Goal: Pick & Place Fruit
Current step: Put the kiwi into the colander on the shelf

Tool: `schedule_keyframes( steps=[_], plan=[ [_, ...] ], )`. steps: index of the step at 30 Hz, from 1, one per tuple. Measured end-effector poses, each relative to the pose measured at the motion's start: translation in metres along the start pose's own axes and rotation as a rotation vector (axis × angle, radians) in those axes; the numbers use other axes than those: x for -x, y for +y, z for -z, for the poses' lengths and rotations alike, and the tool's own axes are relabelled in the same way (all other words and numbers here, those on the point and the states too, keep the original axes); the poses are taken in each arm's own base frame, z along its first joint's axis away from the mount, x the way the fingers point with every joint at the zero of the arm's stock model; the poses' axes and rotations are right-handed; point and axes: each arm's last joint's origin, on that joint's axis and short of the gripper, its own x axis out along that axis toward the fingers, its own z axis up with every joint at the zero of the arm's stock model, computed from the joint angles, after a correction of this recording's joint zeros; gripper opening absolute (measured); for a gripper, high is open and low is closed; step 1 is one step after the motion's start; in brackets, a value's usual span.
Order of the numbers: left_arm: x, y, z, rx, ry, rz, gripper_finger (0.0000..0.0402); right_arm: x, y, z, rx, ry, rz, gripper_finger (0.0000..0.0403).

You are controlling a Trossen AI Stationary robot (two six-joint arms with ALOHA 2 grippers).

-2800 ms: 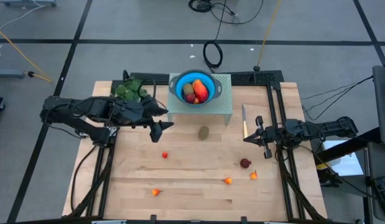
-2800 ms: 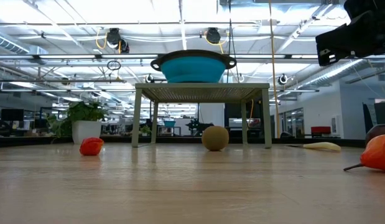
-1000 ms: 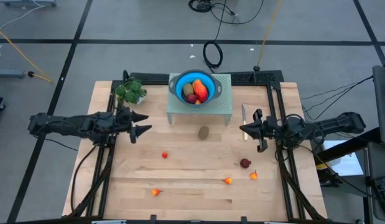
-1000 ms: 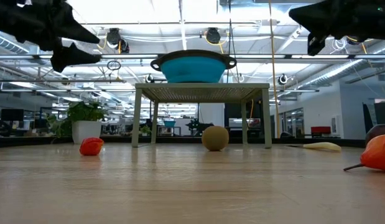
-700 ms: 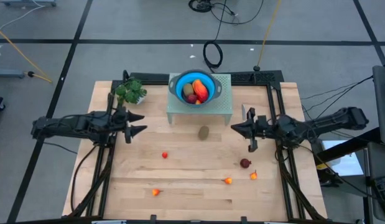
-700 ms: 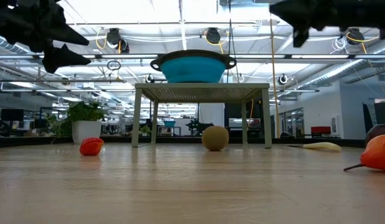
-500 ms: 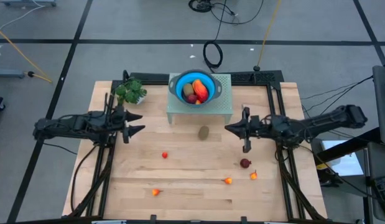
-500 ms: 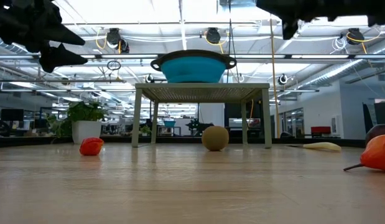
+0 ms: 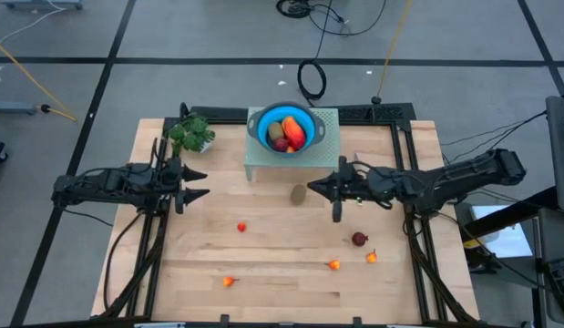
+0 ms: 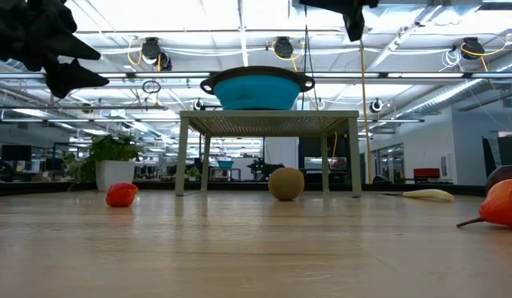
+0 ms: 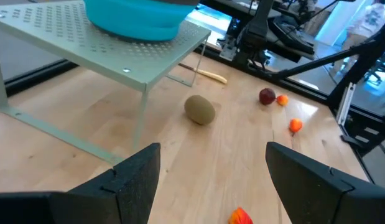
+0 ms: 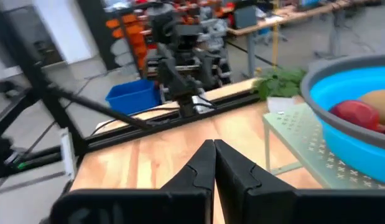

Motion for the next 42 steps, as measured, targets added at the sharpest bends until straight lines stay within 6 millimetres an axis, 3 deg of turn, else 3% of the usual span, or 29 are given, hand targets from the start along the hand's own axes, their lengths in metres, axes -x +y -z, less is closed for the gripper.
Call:
schedule_keyframes(
  steps=[16,30,42],
  plan=[
    [0.0,-0.002,0.0,-0.062,0.013,0.064,0.0291,-0.034,0.045,-0.013,-0.271,0.035,0.279,0.0],
    [0.0,-0.003,-0.002,-0.045,0.001,0.079,0.0291,-0.043,0.045,-0.02,-0.557,0.259,0.447,0.0],
    [0.0,-0.003,-0.002,-0.085,-0.002,0.078,0.0291,-0.049,0.042,0.003,-0.87,0.409,0.549,0.0]
  ],
)
